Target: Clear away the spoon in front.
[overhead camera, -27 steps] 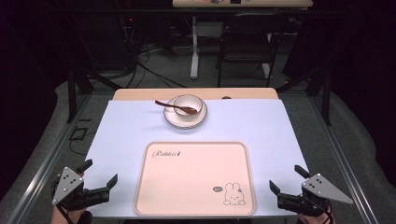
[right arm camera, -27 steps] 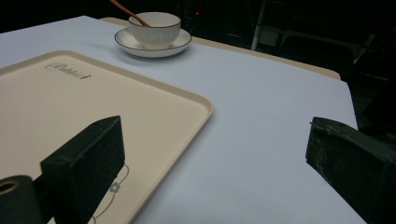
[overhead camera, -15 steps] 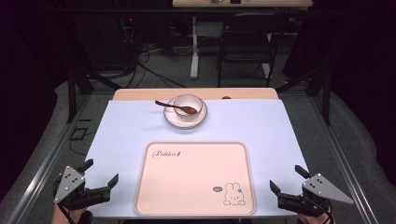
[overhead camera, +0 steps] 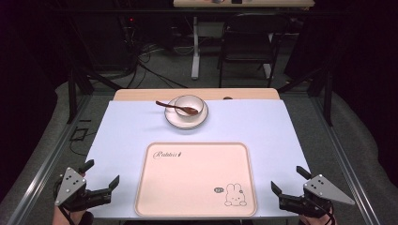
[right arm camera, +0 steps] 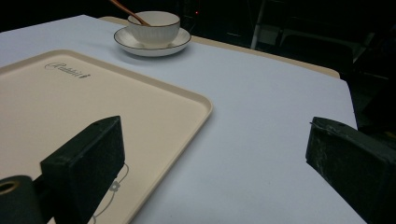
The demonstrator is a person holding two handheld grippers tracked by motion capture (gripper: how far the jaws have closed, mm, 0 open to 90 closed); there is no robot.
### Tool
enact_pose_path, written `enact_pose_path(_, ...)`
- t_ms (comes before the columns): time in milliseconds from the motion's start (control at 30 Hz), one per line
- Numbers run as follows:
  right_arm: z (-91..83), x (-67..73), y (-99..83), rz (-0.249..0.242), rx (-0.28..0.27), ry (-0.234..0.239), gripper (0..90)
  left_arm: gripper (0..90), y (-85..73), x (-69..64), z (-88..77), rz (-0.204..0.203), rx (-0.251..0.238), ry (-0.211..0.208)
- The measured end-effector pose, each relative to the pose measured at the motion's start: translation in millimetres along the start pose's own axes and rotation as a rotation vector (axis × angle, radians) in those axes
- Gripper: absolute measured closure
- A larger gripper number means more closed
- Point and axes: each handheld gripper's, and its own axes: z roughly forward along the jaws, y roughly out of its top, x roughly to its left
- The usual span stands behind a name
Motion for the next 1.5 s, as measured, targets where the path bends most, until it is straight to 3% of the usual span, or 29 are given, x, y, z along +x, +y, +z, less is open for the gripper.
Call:
enact_pose_path(233, 0.2, 0.3, 0.2, 0.002, 0.001, -0.001, 3.5, 3.1, 5.1, -4.7, 7.6, 0.033, 0.026, -0.031)
enact_pose_path(600, 0.1, 0.3, 0.1, 0.0, 0.001, -0.002, 3.6, 1.1, 12.6, -3.1, 19.0, -0.014, 0.053, -0.032)
enact_pose_path(733, 0.3, 0.4, 0.2, 0.002, 0.002, -0.002, 3.5, 0.1, 16.0, -2.3, 22.4, -0.031, 0.024, -0.033)
enact_pose_path(1200, 0.1, 0.3, 0.1, 0.001, 0.002, -0.003, 3.6, 0.1, 28.3, -7.7, 57.1, -0.005, 0.051, -0.061)
enact_pose_path(1500, 0.2, 0.3, 0.1, 0.001, 0.002, -0.002, 3.6, 0.3, 36.9, -4.5, 79.4, -0.021, 0.054, -0.061)
